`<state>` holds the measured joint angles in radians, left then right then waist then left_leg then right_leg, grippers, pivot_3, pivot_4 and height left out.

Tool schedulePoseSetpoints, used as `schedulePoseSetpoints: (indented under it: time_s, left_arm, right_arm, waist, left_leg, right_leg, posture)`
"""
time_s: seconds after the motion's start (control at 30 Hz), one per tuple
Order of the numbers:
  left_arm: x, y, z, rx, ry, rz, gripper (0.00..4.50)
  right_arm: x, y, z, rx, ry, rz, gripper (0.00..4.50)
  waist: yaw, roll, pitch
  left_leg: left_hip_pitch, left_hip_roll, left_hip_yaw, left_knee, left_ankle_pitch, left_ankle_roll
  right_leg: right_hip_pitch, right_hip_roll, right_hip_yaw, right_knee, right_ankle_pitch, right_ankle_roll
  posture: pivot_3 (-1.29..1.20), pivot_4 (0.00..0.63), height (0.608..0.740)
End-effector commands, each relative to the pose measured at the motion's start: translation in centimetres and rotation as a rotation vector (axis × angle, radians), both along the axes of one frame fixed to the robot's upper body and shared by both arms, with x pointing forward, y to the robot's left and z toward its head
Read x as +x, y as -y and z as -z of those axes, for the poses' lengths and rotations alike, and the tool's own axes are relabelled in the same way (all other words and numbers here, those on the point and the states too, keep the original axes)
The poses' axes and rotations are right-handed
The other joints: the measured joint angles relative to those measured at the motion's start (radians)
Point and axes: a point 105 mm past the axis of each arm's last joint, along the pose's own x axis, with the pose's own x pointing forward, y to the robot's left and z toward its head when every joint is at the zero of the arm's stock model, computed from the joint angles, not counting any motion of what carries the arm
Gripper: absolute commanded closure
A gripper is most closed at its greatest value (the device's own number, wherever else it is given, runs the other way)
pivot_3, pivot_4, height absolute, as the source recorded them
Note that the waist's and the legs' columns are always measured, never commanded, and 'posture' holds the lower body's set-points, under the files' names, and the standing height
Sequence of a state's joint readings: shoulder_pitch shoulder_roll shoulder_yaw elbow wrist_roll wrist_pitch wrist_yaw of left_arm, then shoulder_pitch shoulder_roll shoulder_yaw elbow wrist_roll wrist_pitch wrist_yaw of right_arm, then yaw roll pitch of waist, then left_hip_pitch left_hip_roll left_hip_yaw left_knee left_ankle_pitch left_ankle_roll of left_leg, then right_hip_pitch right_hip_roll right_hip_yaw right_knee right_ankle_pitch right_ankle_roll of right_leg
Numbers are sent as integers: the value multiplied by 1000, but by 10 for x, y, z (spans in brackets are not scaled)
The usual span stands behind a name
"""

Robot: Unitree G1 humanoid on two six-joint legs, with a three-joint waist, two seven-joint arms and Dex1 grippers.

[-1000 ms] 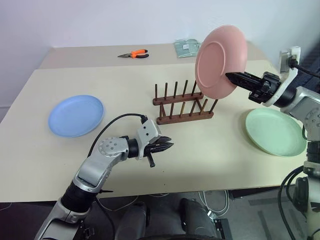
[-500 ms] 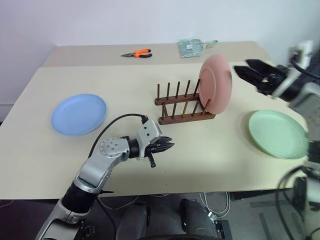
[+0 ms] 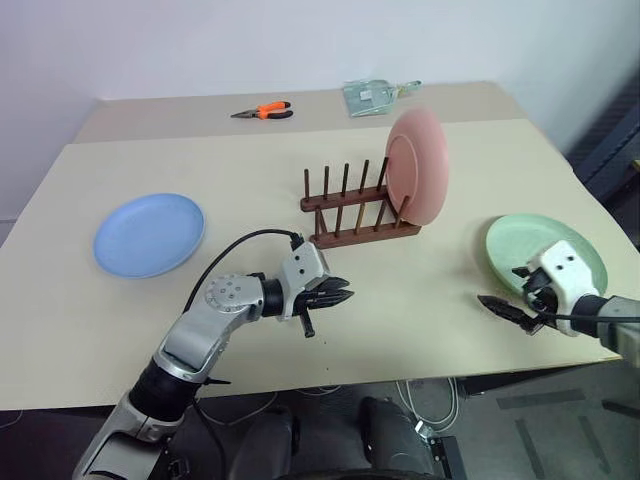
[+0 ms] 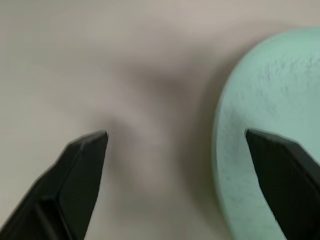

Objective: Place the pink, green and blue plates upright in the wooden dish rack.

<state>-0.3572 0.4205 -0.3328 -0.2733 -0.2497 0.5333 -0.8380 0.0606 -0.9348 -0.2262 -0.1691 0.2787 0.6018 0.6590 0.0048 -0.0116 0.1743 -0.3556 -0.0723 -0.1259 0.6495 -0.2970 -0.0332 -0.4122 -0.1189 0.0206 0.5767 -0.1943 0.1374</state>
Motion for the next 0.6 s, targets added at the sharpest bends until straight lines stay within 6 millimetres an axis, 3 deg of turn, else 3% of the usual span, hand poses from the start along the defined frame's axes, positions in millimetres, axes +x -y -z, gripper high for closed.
schedulePoseSetpoints:
  time_s: [0.03,0.2,0.3,0.37,0.4,0.5,0.6]
  left_arm:
    - [-3,2,-9,-24,26,28,3759]
    - [-5,1,-10,-42,20,19,3759]
    - [-6,0,-12,-53,18,14,3759]
    - [-6,-1,-12,-59,16,6,3759]
    - [-6,-2,-12,-59,16,2,3759]
    - [-6,-4,-11,-56,13,-7,3759]
    - [-5,-5,-10,-60,9,-12,3759]
  right_arm:
    - [13,13,-9,-91,84,48,1820]
    - [23,20,-14,-138,131,75,4401]
    - [29,20,-24,-142,176,94,4459]
    - [35,21,-41,-161,242,94,4459]
    - [42,16,-61,-146,324,81,4459]
    - [57,-3,-145,-15,653,38,4459]
    - [52,-38,-224,254,897,-99,4459]
  waist:
    - [3,0,0]
    - [9,0,0]
    - [7,-1,0]
    - [5,-1,0]
    - [4,0,0]
    - [-8,4,3]
    - [-13,5,3]
  left_leg:
    - [0,0,0,0,0,0]
    - [0,0,-1,1,0,0]
    - [0,0,-1,1,0,0]
    - [0,0,-1,0,0,0]
    - [0,0,-1,0,0,0]
    - [1,0,0,1,0,0]
    - [1,0,-1,0,0,0]
  right_leg:
    - [0,0,0,0,0,0]
    - [1,0,0,0,0,0]
    - [1,0,0,0,0,0]
    - [1,0,0,0,0,0]
    - [1,0,0,0,0,0]
    - [1,0,1,0,1,0]
    - [1,1,0,0,1,0]
  posture:
    - [0,150,740]
    - [0,150,740]
    - [0,150,740]
    - [0,150,740]
    - [0,150,740]
    - [0,150,740]
    - [0,150,740]
